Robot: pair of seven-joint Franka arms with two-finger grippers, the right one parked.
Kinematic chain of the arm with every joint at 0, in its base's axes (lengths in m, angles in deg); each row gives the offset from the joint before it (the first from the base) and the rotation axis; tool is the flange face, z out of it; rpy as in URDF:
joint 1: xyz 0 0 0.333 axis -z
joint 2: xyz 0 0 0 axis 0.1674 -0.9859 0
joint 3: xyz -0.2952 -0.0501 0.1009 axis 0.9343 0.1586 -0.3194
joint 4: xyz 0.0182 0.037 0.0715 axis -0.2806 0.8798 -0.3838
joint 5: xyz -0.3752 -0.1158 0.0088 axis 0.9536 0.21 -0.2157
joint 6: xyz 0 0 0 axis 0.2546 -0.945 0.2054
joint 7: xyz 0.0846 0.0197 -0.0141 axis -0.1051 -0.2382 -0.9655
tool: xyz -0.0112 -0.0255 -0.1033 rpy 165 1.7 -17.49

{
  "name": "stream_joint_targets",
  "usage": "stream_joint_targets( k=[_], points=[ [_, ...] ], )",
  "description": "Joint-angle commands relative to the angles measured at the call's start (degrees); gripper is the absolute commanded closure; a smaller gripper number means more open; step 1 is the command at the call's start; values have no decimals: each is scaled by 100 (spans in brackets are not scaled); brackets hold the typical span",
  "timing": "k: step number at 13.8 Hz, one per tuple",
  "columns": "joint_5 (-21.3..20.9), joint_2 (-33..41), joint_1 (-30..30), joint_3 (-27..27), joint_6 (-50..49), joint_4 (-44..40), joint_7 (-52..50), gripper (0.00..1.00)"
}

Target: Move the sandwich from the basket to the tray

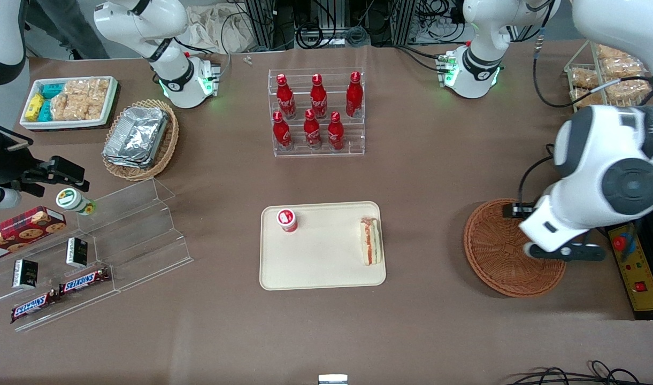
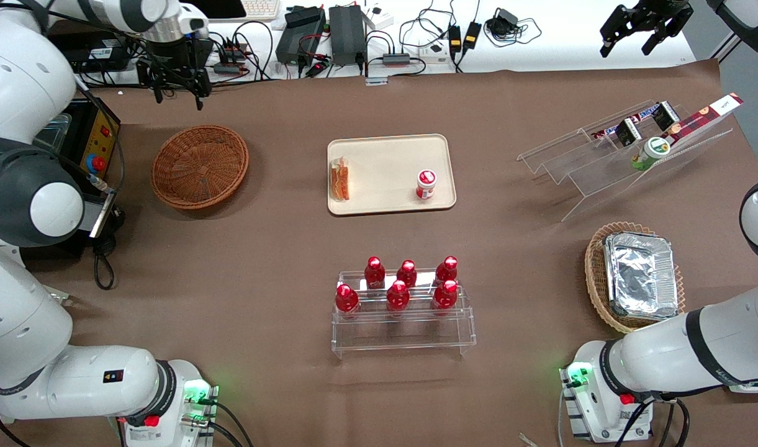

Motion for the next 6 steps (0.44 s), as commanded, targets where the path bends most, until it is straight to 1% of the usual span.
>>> stream_joint_targets(
  k=[1,3,6],
  points=[
    [235,244,-207,53,-260,-165,154,1],
    [174,350,-225,53,-367,-174,364,1],
    [218,420,-347,53,-367,-165,497,1]
  ],
)
